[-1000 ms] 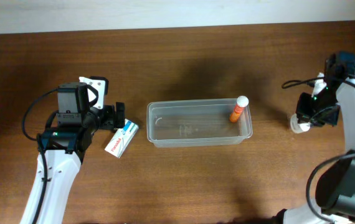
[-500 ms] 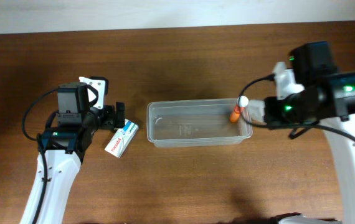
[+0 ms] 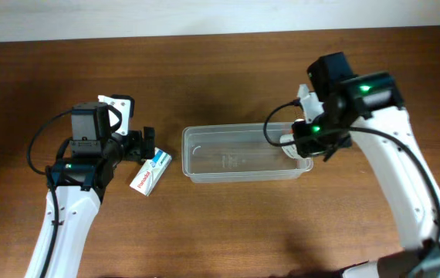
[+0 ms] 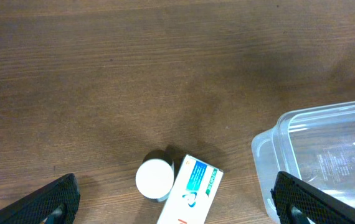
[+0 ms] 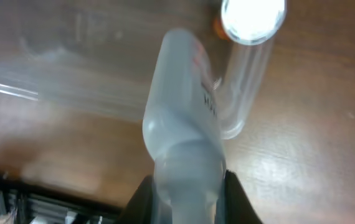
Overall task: Pack container
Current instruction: 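Grasp the white dropper bottle with the right gripper, then place the dropper bottle in the container's right end, release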
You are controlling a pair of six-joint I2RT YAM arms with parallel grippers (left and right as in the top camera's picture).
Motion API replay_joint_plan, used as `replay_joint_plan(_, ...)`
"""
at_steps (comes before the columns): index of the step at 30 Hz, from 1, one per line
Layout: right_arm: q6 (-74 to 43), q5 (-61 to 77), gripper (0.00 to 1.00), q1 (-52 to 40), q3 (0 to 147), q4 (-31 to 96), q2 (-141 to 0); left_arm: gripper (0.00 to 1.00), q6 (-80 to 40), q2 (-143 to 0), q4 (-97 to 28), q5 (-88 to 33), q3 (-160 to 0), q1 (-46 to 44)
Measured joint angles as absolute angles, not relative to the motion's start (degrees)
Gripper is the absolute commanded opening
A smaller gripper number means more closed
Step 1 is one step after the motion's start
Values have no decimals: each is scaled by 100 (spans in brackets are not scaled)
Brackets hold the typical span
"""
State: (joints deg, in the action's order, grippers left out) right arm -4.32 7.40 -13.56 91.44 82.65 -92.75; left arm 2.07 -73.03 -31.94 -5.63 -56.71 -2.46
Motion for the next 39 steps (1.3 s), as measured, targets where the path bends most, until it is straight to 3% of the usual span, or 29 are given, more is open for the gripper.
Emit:
replay_joint_plan(8,-432,720,9,-1356,7756,6925,-9386,99,207,-7303,-3192,-563,-5680,-246)
replay_joint_plan(11,-445,593,27,-1356,7467,6740,-9395,99,207,-7303,-3192,-563,-5680,-246)
replay_joint_plan(15,-454,499,39,-1356,7413,6685,-9393,99,207,-7303,-3192,-563,-5680,-246)
replay_joint_plan(32,-458,255,54,-1354,7911,6928,-9166,99,207,-7303,-3192,-565,-5680,-246)
replay_joint_plan(36,-615,10,69,-1269,8560,6910,-8560,99,209,-7303,-3192,-563,-5682,-246)
replay_joint_plan(39,-746,-108,71,-840,8892,6882,-7968,99,185,-7303,-3194,-539,-5721,-215)
